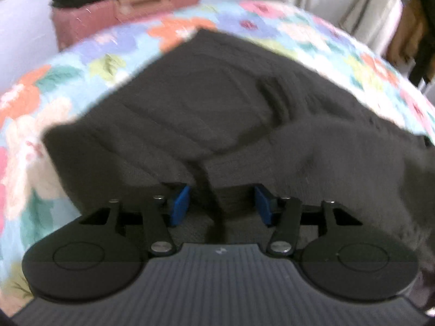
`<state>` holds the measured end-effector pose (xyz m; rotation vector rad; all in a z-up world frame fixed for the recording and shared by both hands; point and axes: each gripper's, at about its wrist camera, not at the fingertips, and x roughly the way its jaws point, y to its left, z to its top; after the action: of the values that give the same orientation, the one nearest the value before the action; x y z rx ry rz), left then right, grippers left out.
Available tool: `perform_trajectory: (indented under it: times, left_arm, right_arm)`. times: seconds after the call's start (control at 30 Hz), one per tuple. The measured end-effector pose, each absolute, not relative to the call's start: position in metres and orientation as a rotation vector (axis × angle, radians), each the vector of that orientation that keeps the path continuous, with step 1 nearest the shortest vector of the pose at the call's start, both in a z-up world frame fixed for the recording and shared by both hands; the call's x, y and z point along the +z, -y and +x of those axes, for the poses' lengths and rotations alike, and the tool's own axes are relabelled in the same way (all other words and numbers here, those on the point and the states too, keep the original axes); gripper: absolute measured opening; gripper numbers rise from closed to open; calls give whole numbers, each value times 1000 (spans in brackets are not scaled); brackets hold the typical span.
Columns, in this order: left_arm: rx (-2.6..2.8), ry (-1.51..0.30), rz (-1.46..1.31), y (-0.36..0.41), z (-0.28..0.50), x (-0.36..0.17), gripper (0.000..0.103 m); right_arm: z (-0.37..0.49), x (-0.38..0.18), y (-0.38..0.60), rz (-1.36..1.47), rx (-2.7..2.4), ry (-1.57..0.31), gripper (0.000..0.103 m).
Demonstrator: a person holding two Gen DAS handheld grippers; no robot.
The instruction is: Fold clothes
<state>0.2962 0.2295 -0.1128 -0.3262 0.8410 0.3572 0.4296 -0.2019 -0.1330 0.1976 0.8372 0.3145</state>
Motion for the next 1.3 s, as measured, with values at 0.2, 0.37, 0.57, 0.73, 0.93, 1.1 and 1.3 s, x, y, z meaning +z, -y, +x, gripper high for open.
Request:
perform_trajectory:
  times: [0.2,0.37,0.57,0.73,0.93,1.1,1.3]
  left_arm:
    - [241,-791,-439,-248,290,-102,39]
    - [176,-789,-453,-250,292,-103,51]
    - [254,-867,-184,-218,300,-113,9]
    - [415,-821,-86,-225,297,-102,2]
    - [160,-762,-403,-234,282,-80,7]
    - [-58,-718,-289,-166,278,-64,41]
    - [-320,-741,-162,-69,279,-71,44]
  right_arm:
    - [414,-161,184,128,255,-842,56]
    - [359,-147,185,262,266,-759,57]
    - [303,-140,204,247,232,-742,57]
    - [270,-140,240,283,173,-747,57]
    - [244,-146,287,390,107,-745,57]
    - [236,-158,317,467,65,-746,57]
    - [235,-168,341,544,68,-748,57]
